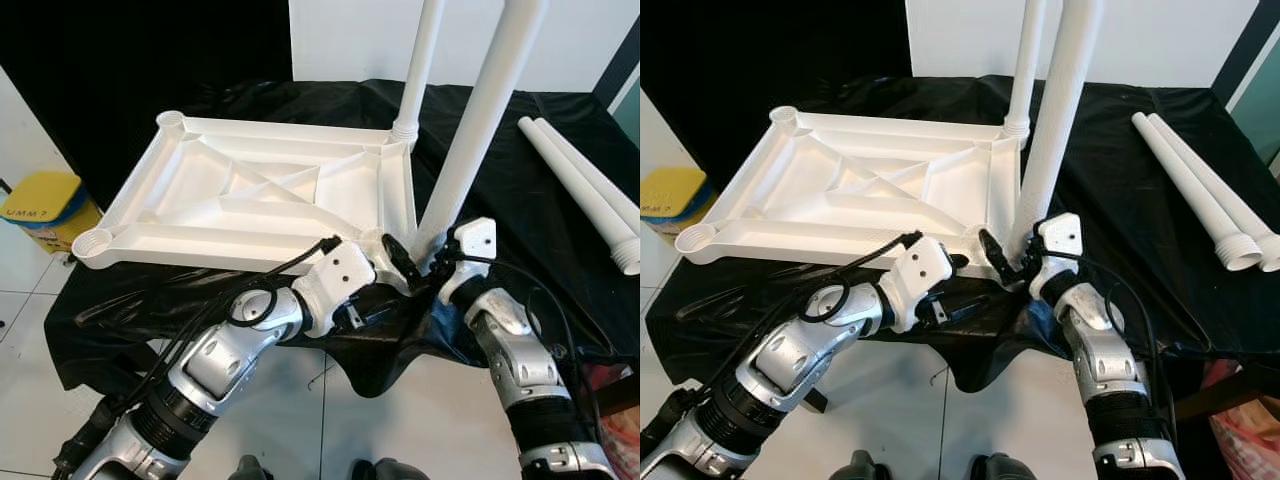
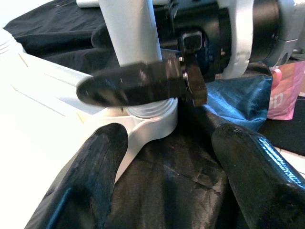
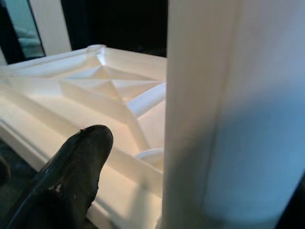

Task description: Building children table

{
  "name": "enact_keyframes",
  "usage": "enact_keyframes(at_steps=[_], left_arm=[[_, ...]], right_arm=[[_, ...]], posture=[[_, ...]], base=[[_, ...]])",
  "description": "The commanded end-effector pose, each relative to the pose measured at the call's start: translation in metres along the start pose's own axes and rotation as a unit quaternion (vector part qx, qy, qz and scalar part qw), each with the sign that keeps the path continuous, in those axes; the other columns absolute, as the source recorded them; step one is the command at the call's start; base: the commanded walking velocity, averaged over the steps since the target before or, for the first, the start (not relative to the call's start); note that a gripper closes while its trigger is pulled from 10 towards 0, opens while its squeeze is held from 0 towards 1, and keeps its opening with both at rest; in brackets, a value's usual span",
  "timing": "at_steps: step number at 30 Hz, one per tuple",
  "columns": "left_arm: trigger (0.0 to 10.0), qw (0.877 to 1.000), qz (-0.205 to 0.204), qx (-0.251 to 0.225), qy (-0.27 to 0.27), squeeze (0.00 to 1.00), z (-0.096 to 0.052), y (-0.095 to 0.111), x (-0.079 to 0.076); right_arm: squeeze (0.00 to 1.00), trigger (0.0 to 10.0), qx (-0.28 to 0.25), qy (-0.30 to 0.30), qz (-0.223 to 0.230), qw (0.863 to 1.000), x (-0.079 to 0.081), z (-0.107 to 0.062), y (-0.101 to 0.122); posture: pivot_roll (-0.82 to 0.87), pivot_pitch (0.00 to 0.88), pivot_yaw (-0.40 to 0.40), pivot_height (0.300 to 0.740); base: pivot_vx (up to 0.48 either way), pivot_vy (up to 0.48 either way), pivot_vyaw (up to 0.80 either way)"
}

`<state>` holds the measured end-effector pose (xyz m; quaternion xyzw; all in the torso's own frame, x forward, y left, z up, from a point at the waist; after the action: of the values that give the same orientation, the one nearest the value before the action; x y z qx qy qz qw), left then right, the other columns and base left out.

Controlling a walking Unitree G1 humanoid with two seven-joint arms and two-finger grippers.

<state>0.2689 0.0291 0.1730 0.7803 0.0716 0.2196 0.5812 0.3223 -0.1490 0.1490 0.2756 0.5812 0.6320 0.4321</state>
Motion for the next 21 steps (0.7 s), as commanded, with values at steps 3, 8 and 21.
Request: enact_keyframes(at_steps=[3,8,21], left_arm=[[10.0,1.0,0.008,0.0,-0.028,0.0,0.0,0.0,-0.001],[10.0,1.0,0.008,-0.001,-0.024,0.0,0.0,0.0,0.0],[10.0,1.0,0.013,0.001,-0.022,0.0,-0.001,-0.001,0.003]], right_arm=[[0.0,8.0,0.019,0.019,-0.014,1.0,-0.003,0.001,-0.007],[0.0,1.2,0.033,0.023,-0.016,0.999,-0.009,-0.003,-0.013],[0.0,0.0,0.102,-0.034,0.001,0.994,-0.022,-0.017,-0.043]], posture=[[0.0,0.039,-0.03,0.74],[0.01,0.029,-0.034,0.74],[0.0,0.012,-0.027,0.74]], base=[[0.0,0.0,0.0],[0.0,0.0,0.0],[0.0,0.0,0.0]])
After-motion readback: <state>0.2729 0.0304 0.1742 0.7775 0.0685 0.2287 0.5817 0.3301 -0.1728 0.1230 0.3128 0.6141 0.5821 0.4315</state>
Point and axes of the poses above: a point about 5 cm out from each wrist's last joint towards the gripper, its own z axis pointing out of the wrist towards the gripper, its own y axis along the axis of the wrist's last joint, x = y × z, the point moved 1 cm from there along z, pointing out of the wrist towards the gripper, and after that the axes turned 3 degrees about -z, right-handed, at the moved point
